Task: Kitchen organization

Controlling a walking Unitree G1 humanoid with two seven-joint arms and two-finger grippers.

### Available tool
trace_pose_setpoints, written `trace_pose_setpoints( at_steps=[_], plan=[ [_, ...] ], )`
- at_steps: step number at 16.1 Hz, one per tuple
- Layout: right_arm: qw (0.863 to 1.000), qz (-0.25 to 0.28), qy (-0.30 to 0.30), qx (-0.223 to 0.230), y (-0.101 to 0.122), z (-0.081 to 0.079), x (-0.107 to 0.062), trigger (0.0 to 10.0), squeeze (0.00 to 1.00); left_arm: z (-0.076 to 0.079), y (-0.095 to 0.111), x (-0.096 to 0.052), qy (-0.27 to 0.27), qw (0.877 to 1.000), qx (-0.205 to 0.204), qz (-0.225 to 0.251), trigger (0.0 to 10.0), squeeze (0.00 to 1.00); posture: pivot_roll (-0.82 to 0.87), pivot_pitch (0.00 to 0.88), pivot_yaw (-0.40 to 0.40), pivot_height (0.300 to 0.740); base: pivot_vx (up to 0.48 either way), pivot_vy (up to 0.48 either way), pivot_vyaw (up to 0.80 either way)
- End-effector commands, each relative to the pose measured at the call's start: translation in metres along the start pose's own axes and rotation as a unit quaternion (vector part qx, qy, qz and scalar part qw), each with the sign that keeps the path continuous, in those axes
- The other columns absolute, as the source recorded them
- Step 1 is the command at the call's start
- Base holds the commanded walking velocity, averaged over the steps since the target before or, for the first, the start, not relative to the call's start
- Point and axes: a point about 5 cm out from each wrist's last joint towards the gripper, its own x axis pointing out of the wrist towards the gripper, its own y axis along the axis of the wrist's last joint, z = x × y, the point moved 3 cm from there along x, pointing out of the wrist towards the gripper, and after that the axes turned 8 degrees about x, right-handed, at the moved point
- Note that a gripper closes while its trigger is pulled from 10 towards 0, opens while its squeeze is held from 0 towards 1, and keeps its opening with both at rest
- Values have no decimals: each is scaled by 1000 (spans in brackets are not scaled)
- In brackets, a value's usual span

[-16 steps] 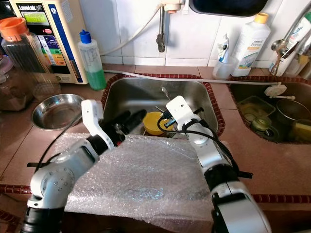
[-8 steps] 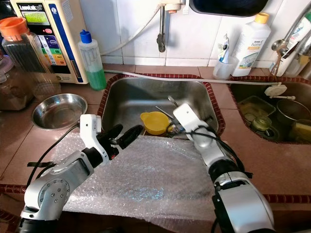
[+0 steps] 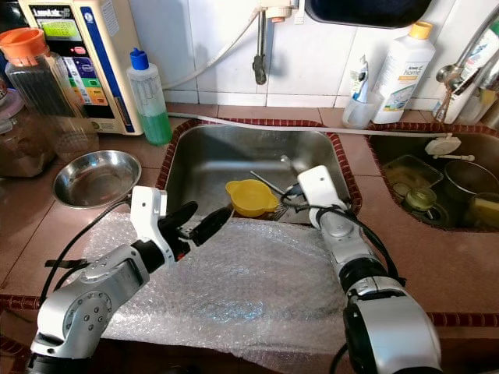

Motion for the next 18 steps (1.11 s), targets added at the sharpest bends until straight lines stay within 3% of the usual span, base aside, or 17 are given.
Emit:
trace_pose_setpoints(
  at_steps=[1,9,13,15,18],
  plan=[
    [999,-25,1,25,-13,-2,-2,10000,1000,1,2,2,-2,1000,10,2,10000,1000,133,58,34,740,0,0,0],
    [995,-23,-5,93,-15,3,-3,10000,1000,1,2,4,-11,1000,22,-1,10000,1000,129,52,38,740,0,0,0],
    [992,-8,11,122,-8,-3,-2,10000,1000,2,3,6,-12,1000,22,3,10000,1000,127,46,37,740,0,0,0],
    [982,0,7,187,-3,-1,0,10000,1000,1,3,6,-12,1000,25,2,10000,1000,127,42,37,740,0,0,0],
    [985,11,6,174,3,0,1,10000,1000,1,3,7,-11,1000,26,3,10000,1000,130,41,33,740,0,0,0]
  ],
)
